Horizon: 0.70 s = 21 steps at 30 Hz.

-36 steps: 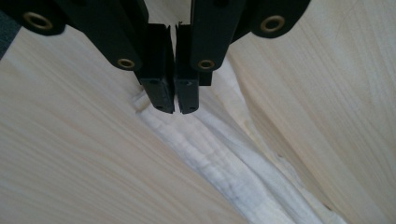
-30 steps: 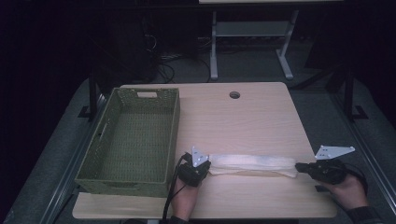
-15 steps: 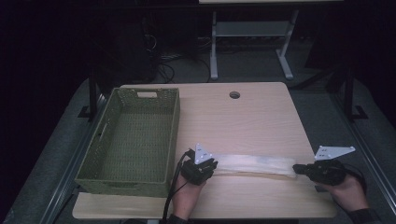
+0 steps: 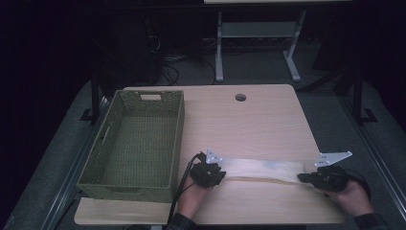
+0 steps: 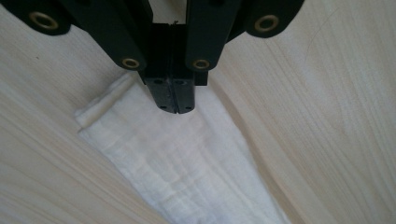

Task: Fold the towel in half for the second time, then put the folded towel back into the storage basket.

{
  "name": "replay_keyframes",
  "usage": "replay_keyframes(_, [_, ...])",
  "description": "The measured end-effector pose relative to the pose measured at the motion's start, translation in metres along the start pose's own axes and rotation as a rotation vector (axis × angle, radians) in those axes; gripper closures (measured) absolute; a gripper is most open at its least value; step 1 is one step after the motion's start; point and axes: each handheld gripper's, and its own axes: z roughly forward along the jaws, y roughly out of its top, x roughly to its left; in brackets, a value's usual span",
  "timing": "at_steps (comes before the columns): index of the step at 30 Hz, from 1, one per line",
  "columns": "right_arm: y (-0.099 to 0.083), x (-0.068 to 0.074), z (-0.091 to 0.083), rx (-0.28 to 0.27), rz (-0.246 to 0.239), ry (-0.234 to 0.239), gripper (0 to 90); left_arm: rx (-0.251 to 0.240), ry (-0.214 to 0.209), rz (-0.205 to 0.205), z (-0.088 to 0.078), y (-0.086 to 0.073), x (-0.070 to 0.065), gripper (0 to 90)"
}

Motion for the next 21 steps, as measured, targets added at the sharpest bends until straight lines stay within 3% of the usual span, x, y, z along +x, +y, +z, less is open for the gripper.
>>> replay_keyframes(4, [0.002,0.0,0.001,0.006,0.022,-0.008,89.6,0.03,-0.005,0.037,0.001,0.009,0.0,51.5])
replay_keyframes(11, [0.012,0.0,0.008,0.027,0.043,-0.06,89.6,-0.013,-0.042,0.075,-0.005,0.012,0.003,37.9])
replay_keyframes(14, [0.017,-0.003,0.011,0.03,0.044,-0.085,89.6,-0.03,-0.052,0.093,-0.007,0.01,0.003,35.6])
replay_keyframes(16, [0.021,-0.005,0.014,0.032,0.055,-0.095,89.6,-0.024,-0.039,0.116,-0.006,0.009,0.002,34.2])
replay_keyframes(21, [0.031,-0.015,0.021,0.027,0.063,-0.116,89.7,-0.052,-0.001,0.121,-0.005,0.002,0.0,34.1])
